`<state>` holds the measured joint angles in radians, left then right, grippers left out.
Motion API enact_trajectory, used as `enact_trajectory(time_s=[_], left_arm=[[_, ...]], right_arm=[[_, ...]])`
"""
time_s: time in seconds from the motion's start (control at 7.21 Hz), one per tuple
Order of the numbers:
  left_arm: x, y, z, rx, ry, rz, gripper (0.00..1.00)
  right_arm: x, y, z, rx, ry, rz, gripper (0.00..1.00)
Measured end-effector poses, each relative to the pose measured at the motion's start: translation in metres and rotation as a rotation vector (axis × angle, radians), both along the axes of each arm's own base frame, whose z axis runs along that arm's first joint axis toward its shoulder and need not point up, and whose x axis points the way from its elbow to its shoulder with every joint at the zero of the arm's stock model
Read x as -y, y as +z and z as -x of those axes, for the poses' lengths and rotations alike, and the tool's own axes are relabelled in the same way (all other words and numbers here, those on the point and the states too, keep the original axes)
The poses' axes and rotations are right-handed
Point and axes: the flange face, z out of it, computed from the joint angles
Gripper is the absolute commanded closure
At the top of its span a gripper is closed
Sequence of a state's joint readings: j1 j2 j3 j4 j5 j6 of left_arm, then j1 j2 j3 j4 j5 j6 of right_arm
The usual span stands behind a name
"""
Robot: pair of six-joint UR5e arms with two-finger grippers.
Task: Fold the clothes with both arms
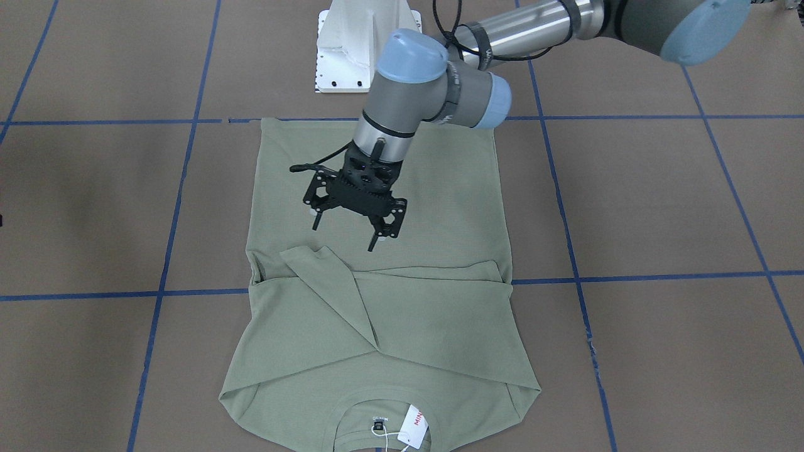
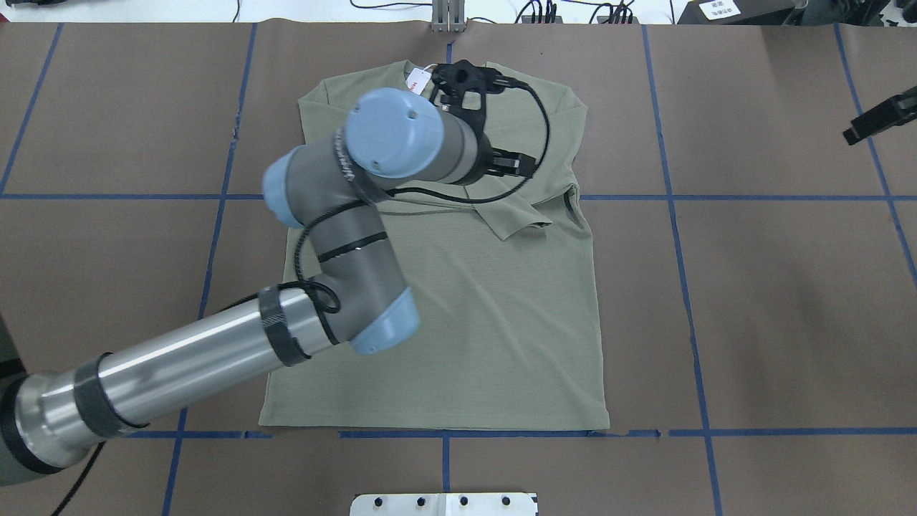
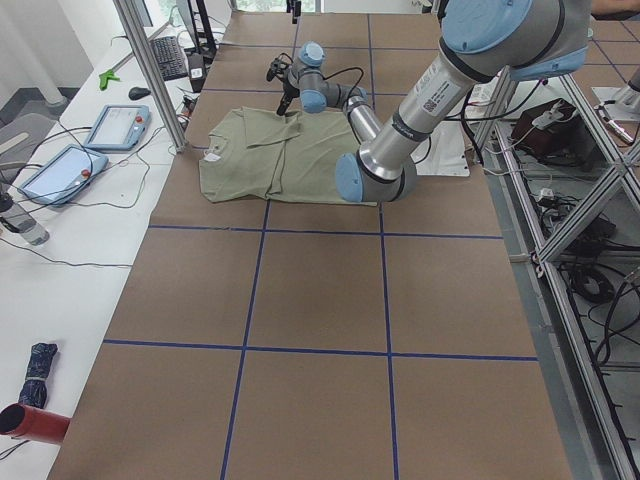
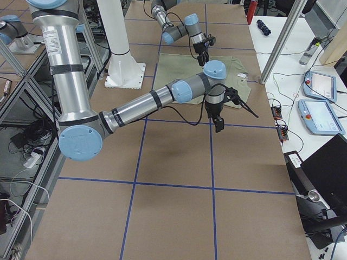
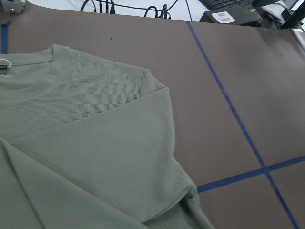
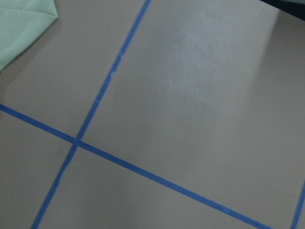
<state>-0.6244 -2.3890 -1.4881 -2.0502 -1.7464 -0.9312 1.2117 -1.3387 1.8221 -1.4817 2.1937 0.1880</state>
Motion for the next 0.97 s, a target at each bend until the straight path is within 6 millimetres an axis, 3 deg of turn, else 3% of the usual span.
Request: enact_trajectory(time_s=[0.28, 0.56, 0.83, 0.97], left_arm=[[0.01, 0.062, 0.088, 0.067, 0.06, -0.064, 0.0], [0.022, 0.121, 0.157, 0.151, 0.115, -0.138, 0.0], [0.032, 0.172, 0.208, 0.215, 0.17, -0.186, 0.0], [0.033, 0.185, 0.221, 0.224, 0.182, -0.196, 0.0]], right_arm=[[0.01, -0.069, 0.109, 0.036, 0.025, -0.044, 0.01], [0.006, -0.132, 0.218, 0.015, 0.074, -0.054, 0.02], [0.003, -0.178, 0.3, -0.042, 0.119, -0.056, 0.03], [0.002, -0.196, 0.343, -0.075, 0.145, -0.063, 0.03]])
